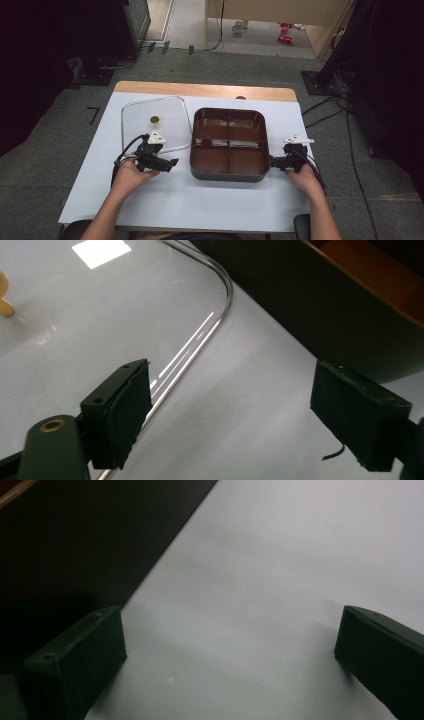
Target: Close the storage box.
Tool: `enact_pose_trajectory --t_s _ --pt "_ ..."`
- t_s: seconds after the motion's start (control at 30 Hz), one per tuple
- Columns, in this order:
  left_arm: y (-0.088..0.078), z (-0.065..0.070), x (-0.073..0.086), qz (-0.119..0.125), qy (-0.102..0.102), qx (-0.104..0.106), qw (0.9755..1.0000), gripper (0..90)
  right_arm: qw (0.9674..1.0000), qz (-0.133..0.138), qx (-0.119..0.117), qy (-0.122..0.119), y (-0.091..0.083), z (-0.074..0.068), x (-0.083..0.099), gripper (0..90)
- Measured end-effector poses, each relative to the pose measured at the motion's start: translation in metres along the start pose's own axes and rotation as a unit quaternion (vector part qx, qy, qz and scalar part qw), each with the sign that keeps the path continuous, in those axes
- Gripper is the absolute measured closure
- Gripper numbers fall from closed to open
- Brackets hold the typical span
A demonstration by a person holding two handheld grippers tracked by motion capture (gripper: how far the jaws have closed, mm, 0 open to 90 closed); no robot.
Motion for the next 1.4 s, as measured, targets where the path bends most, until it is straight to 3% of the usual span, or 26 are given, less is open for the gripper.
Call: enact_pose_trajectory --t_s 0.1,0.47,0.7,1.13,1.4 --pt "-0.001 -0.005 -0.002 0.002 0.003 -0.002 1.0 18.9 1.0 0.0 0.0 0.0 0.0 0.0 0.0 0.0" --pt "0.0 -0.031 -0.01 0.004 -0.022 -0.008 0.9997 19.6 1.0 0.0 0.0 0.0 0.0 0.0 0.0 0.0" --pt "0.001 -0.04 -0.018 0.006 -0.028 -0.009 0.9996 20.2 1.0 0.0 0.0 0.0 0.0 0.0 0.0 0.0" --pt "0.006 -0.058 -0.038 0.016 -0.029 0.0 0.9994 19.8 1.0 0.0 0.0 0.0 0.0 0.0 0.0 0.0" --pt "0.012 -0.067 -0.044 0.003 -0.021 0.004 0.9998 21.4 1.0 0.0 0.0 0.0 0.0 0.0 0.0 0.0"
Point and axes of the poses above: each handheld gripper's, and its own axes: y roughly forward along the jaws, x roughly out of its underside, z roughly to its right, the point moved 1 cm from there along y, roughly forward along the jaws, and after that the axes turned 7 degrees about -x, right-handed, at the moved point
